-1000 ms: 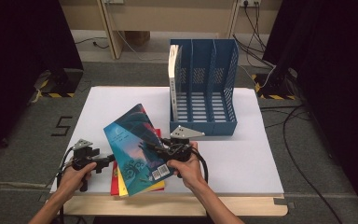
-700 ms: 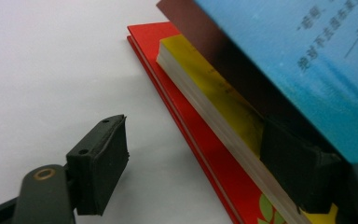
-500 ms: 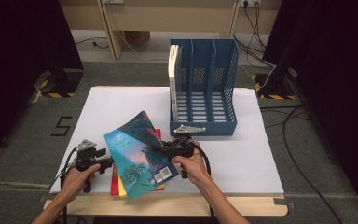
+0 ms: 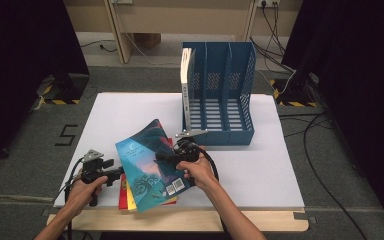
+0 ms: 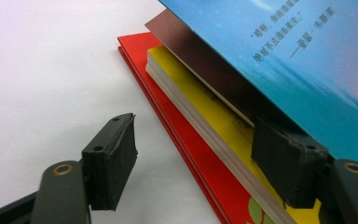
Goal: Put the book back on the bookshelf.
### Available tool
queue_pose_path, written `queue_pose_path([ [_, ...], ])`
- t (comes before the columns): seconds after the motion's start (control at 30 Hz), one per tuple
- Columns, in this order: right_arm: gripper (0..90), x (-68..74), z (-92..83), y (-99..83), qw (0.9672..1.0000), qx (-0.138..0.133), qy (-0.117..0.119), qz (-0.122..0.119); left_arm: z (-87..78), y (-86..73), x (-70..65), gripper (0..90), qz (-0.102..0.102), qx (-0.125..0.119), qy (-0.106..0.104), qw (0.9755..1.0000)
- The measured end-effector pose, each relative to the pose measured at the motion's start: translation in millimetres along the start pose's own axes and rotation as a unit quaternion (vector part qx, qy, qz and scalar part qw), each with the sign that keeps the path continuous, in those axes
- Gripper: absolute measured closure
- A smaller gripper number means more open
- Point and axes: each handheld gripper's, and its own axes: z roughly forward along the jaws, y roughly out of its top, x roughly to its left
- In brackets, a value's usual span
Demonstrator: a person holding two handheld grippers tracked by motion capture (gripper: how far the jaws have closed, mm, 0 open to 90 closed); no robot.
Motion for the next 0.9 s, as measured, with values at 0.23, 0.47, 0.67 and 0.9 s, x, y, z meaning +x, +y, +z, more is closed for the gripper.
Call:
queue_pose_path([
  [0.23, 67.2, 5.7, -5.2, -6.2, 0.9994, -0.034, -0.011, -0.003, 1.9, -1.8, -1.8, 24.4, 0.010, 0.003, 0.007, 0.9999],
  [0.47, 68.1, 13.8, -17.2, -2.8, 0.9963, -0.084, 0.000, -0.018, 2.7, -2.6, -4.9, 19.7, 0.017, 0.005, -0.001, 0.9998],
  [0.67, 68.3, 21.2, -24.2, 2.8, 0.9901, -0.132, 0.005, -0.047, 1.9, -2.1, -5.4, 19.4, 0.013, -0.003, -0.002, 0.9999],
  [0.9, 68.7, 26.5, -40.7, 12.1, 0.9792, -0.186, -0.008, -0.082, 2.2, -1.8, -4.1, 19.2, 0.008, -0.005, -0.004, 0.9999],
])
